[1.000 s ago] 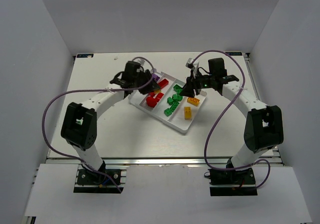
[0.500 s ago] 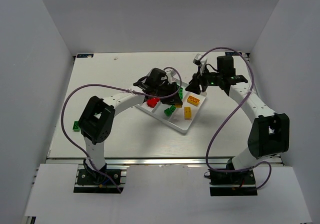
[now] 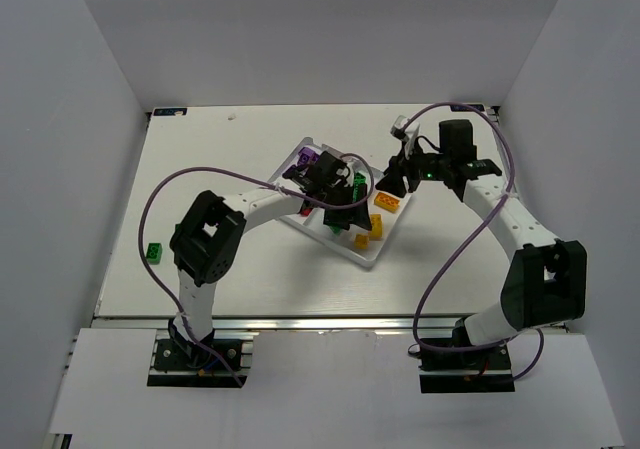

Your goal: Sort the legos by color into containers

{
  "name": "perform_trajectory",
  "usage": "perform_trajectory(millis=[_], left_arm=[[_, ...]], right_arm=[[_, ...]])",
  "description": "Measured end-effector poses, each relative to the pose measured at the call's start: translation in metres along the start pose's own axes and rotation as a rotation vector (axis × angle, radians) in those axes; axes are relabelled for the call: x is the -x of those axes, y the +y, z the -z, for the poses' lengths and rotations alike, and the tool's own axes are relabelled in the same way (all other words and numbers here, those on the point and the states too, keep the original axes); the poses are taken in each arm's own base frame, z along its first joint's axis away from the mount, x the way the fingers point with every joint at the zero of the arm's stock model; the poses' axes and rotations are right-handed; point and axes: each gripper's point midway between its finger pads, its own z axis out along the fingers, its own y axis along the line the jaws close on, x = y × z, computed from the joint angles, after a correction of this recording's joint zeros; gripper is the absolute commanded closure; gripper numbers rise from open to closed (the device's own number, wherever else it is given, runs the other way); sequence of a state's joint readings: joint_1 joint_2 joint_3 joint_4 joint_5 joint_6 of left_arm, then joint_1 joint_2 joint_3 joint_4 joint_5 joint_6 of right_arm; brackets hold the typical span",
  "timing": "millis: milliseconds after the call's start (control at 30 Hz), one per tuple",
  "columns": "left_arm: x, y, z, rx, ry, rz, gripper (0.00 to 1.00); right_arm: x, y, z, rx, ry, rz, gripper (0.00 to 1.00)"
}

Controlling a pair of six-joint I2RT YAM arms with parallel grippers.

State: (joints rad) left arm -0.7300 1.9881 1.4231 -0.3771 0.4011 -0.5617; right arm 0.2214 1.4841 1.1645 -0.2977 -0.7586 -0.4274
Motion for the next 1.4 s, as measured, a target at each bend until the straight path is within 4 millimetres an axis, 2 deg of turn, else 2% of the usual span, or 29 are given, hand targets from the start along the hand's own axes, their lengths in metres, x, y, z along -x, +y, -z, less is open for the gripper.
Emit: perform_trajectory(millis=[33, 267, 400, 433, 500, 600, 733, 800, 900, 967, 1033, 1100, 1200, 1333, 1400], left_arm=[[0.001, 0.001, 0.0, 0.008, -0.001, 0.0, 0.02], [0.008, -0.005, 0.008, 0.042, -0.036, -0.016, 0.02], [0.018, 0.003, 0.032, 0.134, -0.118, -0.015, 0.02], [0.018, 0.006, 0.043, 0.156, -0.145, -0.007, 0.02], [0.018, 0.012, 0.077, 0.204, -0.227, 0.013, 0.02], [0.016, 0.026, 0.14, 0.255, -0.385, 0.077, 0.02], [0.004, 0.067, 0.228, 0.376, -0.637, 0.241, 0.02], [-0.008, 0.086, 0.266, 0.431, -0.744, 0.326, 0.02], [-0.027, 0.111, 0.308, 0.527, -0.839, 0.436, 0.02], [-0.039, 0.124, 0.324, 0.597, -0.859, 0.49, 0.02], [-0.047, 0.131, 0.333, 0.658, -0.844, 0.521, 0.02], [-0.048, 0.131, 0.343, 0.705, -0.834, 0.543, 0.02], [-0.041, 0.125, 0.365, 0.734, -0.877, 0.551, 0.02], [-0.029, 0.103, 0.413, 0.731, -1.0, 0.562, 0.02], [-0.025, 0.091, 0.438, 0.706, -1.083, 0.564, 0.02]], right_arm=[[0.001, 0.0, 0.001, -0.002, -0.002, 0.003, 0.44], [0.003, 0.005, 0.008, -0.01, -0.012, 0.015, 0.44], [0.001, 0.006, 0.008, -0.007, -0.009, 0.018, 0.44], [0.0, 0.006, 0.008, -0.004, -0.008, 0.019, 0.44], [0.0, 0.007, 0.008, 0.0, -0.007, 0.022, 0.44], [0.0, 0.011, 0.007, 0.022, -0.012, 0.022, 0.45], [-0.004, 0.025, -0.008, 0.097, 0.003, 0.033, 0.48], [-0.008, 0.042, -0.027, 0.164, 0.036, 0.065, 0.49], [-0.013, 0.087, -0.069, 0.298, 0.098, 0.161, 0.49], [-0.015, 0.119, -0.097, 0.371, 0.137, 0.219, 0.48], [-0.012, 0.144, -0.128, 0.422, 0.162, 0.261, 0.43], [-0.004, 0.157, -0.162, 0.438, 0.188, 0.259, 0.4], [0.012, 0.165, -0.221, 0.402, 0.2, 0.225, 0.35], [0.04, 0.175, -0.303, 0.298, 0.174, 0.148, 0.17], [0.037, 0.189, -0.33, 0.267, 0.17, 0.107, 0.13]])
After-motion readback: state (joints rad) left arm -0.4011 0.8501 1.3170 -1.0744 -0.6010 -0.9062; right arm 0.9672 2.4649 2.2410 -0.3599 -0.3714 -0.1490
